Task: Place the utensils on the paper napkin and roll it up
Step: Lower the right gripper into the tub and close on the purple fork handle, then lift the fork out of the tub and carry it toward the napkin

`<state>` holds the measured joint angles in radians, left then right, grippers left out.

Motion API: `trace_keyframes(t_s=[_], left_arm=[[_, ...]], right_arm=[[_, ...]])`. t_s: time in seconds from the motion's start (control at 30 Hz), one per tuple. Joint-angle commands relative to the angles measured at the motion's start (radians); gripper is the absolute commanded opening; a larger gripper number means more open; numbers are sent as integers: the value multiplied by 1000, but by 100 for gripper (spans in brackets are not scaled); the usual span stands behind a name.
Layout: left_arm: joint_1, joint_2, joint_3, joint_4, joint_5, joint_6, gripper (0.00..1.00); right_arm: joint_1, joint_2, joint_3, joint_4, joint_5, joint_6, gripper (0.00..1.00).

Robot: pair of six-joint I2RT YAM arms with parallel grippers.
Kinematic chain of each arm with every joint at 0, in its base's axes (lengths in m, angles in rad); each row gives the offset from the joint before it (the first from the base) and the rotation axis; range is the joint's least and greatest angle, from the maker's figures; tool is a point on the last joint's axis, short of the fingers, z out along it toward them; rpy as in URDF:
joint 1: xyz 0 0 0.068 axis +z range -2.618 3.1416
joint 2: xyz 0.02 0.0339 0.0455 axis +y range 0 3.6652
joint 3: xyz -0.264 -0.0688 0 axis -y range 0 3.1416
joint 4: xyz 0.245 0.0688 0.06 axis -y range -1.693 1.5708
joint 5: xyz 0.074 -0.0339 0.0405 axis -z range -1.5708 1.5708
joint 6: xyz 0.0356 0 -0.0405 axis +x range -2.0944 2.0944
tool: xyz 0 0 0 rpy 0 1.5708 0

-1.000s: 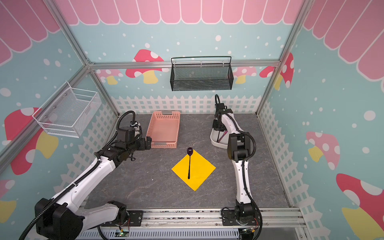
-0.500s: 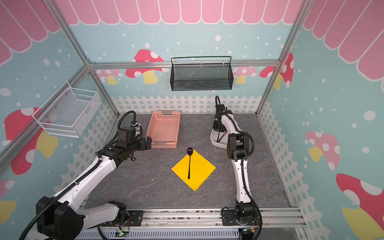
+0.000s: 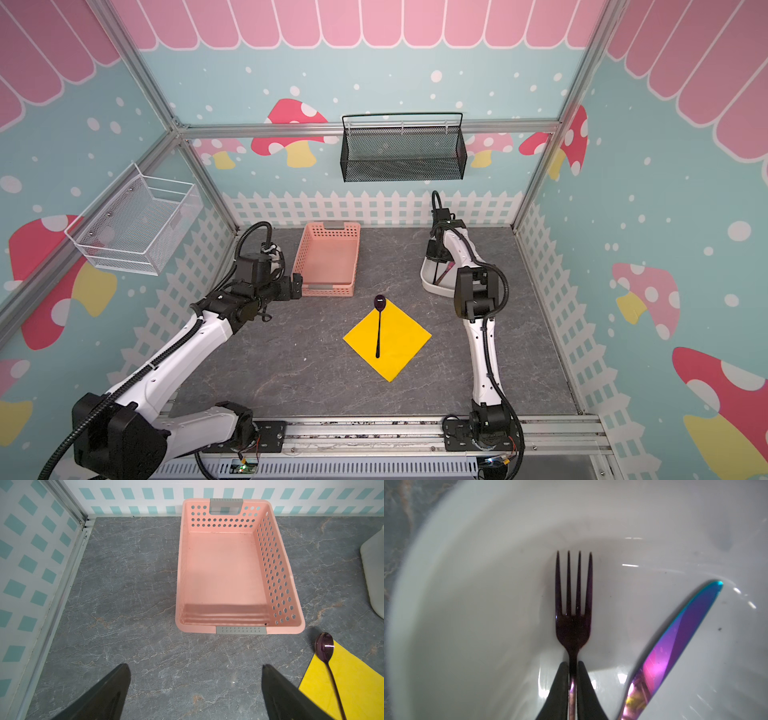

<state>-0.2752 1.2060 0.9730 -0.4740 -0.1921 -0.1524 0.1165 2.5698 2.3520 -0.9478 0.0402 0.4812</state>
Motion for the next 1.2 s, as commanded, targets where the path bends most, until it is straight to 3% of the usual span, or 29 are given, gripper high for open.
trace_keyframes(t_s=[0.0,1.17], left_arm=[[4,-3,-5,6,-17,14,100],[4,-8,-2,8,3,10,100]], right_arm=[[-9,30,1,-41,1,-12,10],[-19,-174,4,-89,17,-26,6]])
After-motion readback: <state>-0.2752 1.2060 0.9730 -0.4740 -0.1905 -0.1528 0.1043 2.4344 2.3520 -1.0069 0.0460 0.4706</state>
